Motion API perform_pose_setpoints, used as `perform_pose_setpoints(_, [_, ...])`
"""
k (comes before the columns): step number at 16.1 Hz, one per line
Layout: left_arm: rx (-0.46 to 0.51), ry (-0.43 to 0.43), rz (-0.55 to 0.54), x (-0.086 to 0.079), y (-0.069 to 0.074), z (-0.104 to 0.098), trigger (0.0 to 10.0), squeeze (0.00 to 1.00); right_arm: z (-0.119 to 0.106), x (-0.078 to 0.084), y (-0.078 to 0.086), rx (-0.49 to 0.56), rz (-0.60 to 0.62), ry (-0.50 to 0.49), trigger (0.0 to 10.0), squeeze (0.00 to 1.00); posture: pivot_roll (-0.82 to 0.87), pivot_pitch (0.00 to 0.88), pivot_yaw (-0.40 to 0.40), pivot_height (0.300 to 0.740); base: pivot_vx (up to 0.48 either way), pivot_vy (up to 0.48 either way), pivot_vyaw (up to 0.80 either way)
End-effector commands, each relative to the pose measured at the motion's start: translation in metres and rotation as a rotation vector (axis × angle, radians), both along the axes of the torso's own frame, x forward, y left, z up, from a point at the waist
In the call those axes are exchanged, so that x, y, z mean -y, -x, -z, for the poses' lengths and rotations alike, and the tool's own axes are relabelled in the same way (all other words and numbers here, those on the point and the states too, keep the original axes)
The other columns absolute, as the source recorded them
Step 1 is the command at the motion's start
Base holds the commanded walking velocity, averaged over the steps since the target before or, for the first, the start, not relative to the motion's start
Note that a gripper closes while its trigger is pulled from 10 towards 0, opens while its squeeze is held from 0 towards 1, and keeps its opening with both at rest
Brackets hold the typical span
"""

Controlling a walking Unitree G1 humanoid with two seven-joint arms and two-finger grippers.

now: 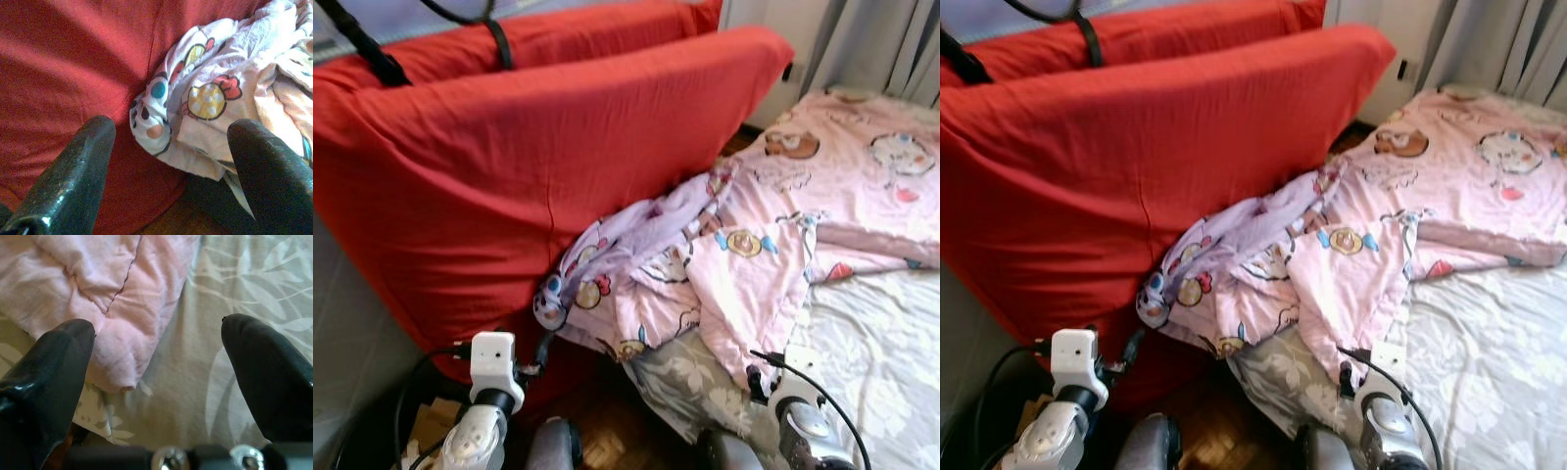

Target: Clean up the room

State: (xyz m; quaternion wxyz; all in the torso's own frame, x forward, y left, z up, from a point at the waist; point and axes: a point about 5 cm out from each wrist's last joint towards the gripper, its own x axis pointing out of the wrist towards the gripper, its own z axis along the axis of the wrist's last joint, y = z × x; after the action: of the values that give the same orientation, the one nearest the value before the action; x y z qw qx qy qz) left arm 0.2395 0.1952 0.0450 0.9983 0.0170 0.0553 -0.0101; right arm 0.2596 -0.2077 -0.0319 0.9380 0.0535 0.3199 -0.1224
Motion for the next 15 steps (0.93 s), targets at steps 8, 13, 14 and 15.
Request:
perform_pose_setpoints(8, [-0.026, -0.009, -0.012, -0.005, 0.028, -0.017, 10.0, 0.00, -0.006, -0.012, -0.011, 0.005, -0.061, -0.003, 10.0, 0.00, 0.18, 0.228, 0.004, 0.615, 0.000, 0.000, 0.00])
perform_pose_setpoints(13, [-0.018, -0.007, -0.014, -0.001, 0.038, -0.034, 10.0, 0.00, -0.011, -0.013, -0.017, 0.015, -0.070, 0.003, 10.0, 0.00, 0.22, 0.280, 0.003, 0.615, 0.000, 0.000, 0.00])
perform_pose_setpoints(14, [-0.021, -0.008, -0.015, -0.001, 0.041, -0.038, 10.0, 0.00, -0.011, -0.013, -0.018, 0.012, -0.071, 0.000, 10.0, 0.00, 0.22, 0.295, 0.004, 0.615, 0.000, 0.000, 0.00])
perform_pose_setpoints(15, [-0.020, -0.009, -0.017, 0.000, 0.042, -0.040, 10.0, 0.00, -0.012, -0.014, -0.020, 0.014, -0.072, -0.002, 10.0, 0.00, 0.22, 0.298, 0.005, 0.615, 0.000, 0.000, 0.00])
